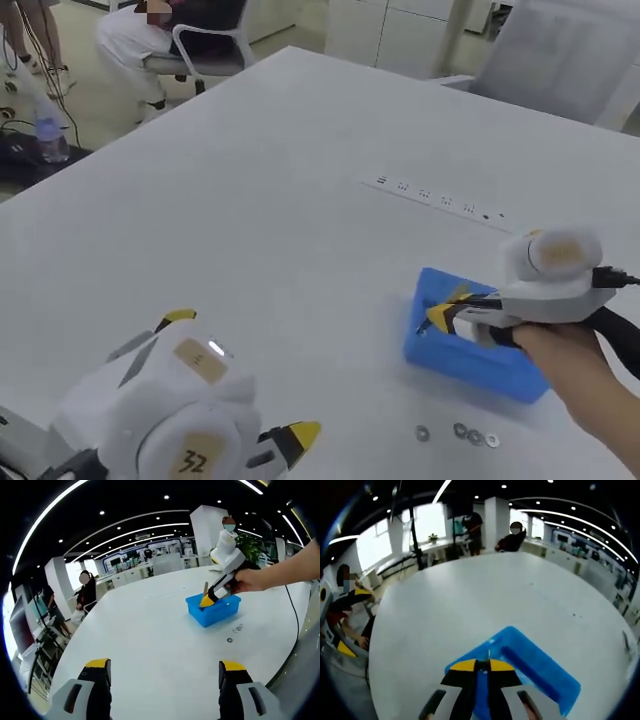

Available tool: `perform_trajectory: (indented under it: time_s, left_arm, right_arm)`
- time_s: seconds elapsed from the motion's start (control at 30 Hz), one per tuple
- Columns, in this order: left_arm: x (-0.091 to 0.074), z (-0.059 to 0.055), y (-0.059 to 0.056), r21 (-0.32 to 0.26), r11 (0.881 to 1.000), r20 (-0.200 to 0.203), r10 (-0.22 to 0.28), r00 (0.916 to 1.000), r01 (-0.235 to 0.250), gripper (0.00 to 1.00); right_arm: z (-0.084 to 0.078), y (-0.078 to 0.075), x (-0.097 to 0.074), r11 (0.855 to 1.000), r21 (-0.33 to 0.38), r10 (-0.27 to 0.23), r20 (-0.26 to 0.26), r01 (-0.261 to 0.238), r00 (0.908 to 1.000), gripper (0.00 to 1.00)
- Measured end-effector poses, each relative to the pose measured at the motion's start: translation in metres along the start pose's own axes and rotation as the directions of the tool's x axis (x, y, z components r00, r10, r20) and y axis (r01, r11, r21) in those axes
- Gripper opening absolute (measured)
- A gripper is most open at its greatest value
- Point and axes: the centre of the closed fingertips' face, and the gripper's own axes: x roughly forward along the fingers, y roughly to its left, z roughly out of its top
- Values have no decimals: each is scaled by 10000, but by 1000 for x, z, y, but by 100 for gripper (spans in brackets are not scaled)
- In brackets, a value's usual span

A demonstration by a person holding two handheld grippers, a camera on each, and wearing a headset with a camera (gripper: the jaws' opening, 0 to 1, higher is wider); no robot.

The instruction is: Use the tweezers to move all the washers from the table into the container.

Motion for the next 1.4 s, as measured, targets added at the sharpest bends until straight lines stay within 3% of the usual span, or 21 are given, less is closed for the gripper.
perform_trajectory:
  time_s: [0.23,0.43,0.73,0.9,1.07,1.4]
  left_arm:
    - [0,0,2,-49,10000,-6,52,10000,-52,91]
    - [0,-1,2,-9,10000,-26,62,10000,-62,91]
    - [0,-1,2,-1,10000,-18,87,10000,-87,91]
    - [-1,-1,2,34,10000,-1,73,10000,-73,91]
    - [-1,-1,1,84,9999,-37,58,10000,-57,91]
    - [-1,-2,1,114,9999,-62,51,10000,-50,91]
  right_arm:
    - [3,-2,-1,9999,97,-57,5,57,10000,4]
    - [12,-2,-17,10000,38,-23,250,22,9997,3]
    - [14,12,-46,9994,-30,333,370,-332,9988,3]
    - [13,28,-64,9986,-206,497,396,-490,9980,3]
    - [3,44,-77,9974,-459,565,144,-558,9983,3]
    - [-32,71,-79,9931,-438,1049,-794,-1086,9913,3]
